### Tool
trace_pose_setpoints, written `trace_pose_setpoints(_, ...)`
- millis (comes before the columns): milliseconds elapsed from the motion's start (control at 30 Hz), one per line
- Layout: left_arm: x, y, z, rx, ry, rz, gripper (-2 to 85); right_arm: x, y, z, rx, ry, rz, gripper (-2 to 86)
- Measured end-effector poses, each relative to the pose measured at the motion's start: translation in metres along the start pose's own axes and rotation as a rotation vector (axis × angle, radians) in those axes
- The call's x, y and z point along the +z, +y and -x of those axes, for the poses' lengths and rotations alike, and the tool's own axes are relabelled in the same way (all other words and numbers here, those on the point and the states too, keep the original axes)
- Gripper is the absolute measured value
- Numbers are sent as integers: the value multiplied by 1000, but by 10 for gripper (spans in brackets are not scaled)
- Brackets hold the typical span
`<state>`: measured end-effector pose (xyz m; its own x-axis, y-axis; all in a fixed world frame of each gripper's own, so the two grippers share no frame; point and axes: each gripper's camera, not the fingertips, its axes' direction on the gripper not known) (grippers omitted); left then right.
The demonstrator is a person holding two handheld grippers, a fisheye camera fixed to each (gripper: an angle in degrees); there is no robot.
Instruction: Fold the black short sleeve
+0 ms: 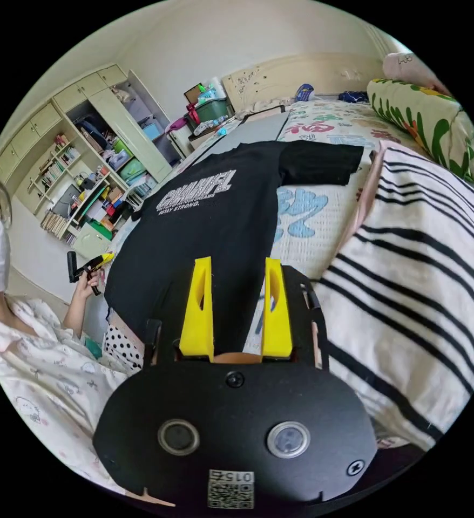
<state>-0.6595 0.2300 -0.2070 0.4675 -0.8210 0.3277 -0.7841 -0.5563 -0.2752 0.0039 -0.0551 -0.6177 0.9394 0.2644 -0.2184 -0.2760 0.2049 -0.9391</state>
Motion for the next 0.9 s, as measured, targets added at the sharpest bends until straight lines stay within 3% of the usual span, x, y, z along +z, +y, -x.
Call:
trace_pose_setpoints(133,-15,41,-6,-48,95,-36,135,-12,53,-15,107,-38,-43,140)
trace_pose_setpoints(300,-7,41,-22,-9,187,95,78,4,77,-43,170,-100,49,116)
trace_pose_setpoints(433,-18,29,-39,1,149,76,12,22,74,-54,109,-215,124,19)
trace_pose_setpoints(700,-31,4,-104,110,-89,127,-4,45,104,-50,1,14,140,2)
trace_pose_setpoints(900,-22,-16,-165,192,-213,158,0,99,122,-15,-214,277,228,2)
